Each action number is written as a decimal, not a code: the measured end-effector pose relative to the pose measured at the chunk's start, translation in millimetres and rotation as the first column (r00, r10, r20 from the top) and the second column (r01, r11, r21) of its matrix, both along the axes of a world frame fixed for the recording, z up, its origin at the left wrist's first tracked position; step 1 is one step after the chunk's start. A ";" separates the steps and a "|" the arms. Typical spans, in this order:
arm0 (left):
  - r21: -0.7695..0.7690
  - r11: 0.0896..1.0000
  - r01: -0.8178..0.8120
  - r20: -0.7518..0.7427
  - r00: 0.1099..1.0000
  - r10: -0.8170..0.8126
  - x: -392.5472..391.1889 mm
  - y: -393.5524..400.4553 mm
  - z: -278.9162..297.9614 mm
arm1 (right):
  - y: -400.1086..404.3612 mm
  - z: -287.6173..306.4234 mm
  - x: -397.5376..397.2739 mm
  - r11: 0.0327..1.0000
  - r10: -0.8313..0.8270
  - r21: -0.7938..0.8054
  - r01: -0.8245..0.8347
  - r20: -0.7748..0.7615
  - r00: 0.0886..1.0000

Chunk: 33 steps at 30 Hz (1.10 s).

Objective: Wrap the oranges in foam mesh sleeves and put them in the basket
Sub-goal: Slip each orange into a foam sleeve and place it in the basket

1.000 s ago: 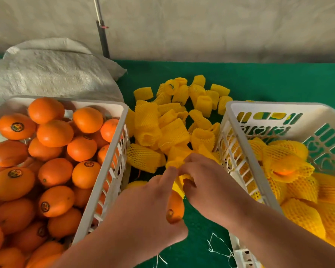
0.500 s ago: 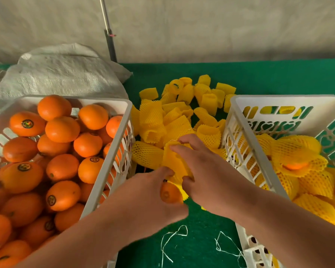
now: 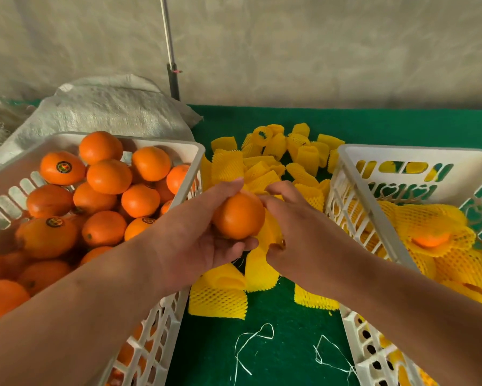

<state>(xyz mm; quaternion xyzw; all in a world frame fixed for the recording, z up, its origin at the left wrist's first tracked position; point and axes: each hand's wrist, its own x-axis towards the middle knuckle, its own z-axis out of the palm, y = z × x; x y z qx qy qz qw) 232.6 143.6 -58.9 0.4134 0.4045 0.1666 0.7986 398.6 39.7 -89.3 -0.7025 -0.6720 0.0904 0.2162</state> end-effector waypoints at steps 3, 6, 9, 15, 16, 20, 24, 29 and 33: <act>0.038 0.999 0.023 -0.040 0.999 -0.021 0.9 -2.8 -1.2 | 0.4 0.8 -0.2 0.999 -0.010 0.035 0.010 -0.006 1.000; 0.052 0.995 0.089 -0.040 0.995 -0.087 -0.8 -6.9 -2.8 | 0.8 1.8 -1.9 0.999 -0.007 0.034 0.007 0.005 1.000; 0.069 0.993 0.098 -0.028 0.995 -0.097 -0.7 -7.3 -2.5 | 1.0 3.6 -2.9 0.999 -0.001 0.036 0.001 0.000 1.000; 0.266 0.956 0.123 -0.104 0.990 -0.098 3.3 -3.6 -2.5 | -1.8 10.0 -8.0 0.995 0.017 0.098 -0.012 -0.050 0.999; 0.323 0.938 0.124 -0.136 0.987 -0.084 3.4 -2.7 -1.9 | -2.3 11.4 -8.9 0.993 0.022 0.119 -0.015 -0.056 0.998; 0.625 0.768 0.141 -0.304 0.950 0.073 1.3 -3.7 -0.4 | -3.6 13.9 -11.6 0.977 0.069 0.206 -0.059 -0.045 0.997; 0.731 0.655 0.192 -0.350 0.929 0.119 -2.6 -4.9 -3.5 | -4.5 14.6 -9.8 0.967 0.092 0.241 -0.077 -0.049 0.995; 0.712 0.698 0.078 -0.157 0.986 0.051 0.6 -3.5 -4.3 | -7.7 20.0 -9.2 0.951 0.132 0.297 -0.090 -0.123 0.984; 0.904 0.423 0.061 -0.184 0.949 0.256 -5.4 -4.3 -3.1 | -10.1 25.9 -3.2 0.869 0.063 0.479 0.124 -0.356 0.932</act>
